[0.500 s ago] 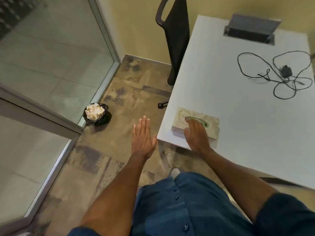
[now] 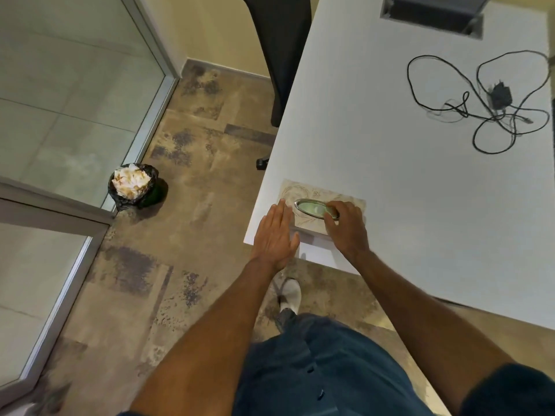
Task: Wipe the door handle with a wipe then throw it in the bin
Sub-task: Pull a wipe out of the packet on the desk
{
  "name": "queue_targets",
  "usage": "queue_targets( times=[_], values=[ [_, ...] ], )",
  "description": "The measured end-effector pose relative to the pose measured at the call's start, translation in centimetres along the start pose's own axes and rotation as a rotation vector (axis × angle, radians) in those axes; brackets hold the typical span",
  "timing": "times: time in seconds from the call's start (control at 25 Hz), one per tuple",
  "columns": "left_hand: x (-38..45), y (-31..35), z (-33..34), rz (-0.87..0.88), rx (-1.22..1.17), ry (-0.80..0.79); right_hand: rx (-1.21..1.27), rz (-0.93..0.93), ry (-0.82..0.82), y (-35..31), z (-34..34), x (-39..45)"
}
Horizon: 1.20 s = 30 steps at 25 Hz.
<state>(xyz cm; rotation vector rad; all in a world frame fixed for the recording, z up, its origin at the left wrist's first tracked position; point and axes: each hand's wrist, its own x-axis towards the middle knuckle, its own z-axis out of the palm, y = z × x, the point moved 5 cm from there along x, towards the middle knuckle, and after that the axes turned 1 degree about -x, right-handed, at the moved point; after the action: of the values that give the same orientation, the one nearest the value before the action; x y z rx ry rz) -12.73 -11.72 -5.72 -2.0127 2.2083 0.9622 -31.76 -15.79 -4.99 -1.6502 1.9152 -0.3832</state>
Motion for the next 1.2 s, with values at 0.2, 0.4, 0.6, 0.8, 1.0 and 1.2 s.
queue_targets(
  times=[0.2,0.4,0.6,0.8,1.0,1.2],
  values=[
    [2.4,0.9,1.1,0.014,0.019,-0.019,-0.013,-0.027,-0.010,0.3,0.4,2.2],
    [3.0,1.0,1.7,0.006,0.042,-0.007,0.044,-0.030,-0.027,0.1,-0.3,2.9],
    [3.1,0.9,1.9,0.006,0.031,0.009,0.217,-0.053,-0.032,-1.3,-1.6,2.4],
    [3.0,1.1,1.4,-0.011,-0.069,0.021,0.387,-0.088,0.062,-3.6,-4.3,1.5],
    [3.3,2.7,-1.3,-0.066,-0.296,0.046,0.531,-0.128,0.126,-5.9,-7.3,1.5],
    [1.4,4.7,-6.0,-0.086,-0.962,0.183,0.648,-0.131,0.095,-9.2,-8.6,1.4]
  ],
)
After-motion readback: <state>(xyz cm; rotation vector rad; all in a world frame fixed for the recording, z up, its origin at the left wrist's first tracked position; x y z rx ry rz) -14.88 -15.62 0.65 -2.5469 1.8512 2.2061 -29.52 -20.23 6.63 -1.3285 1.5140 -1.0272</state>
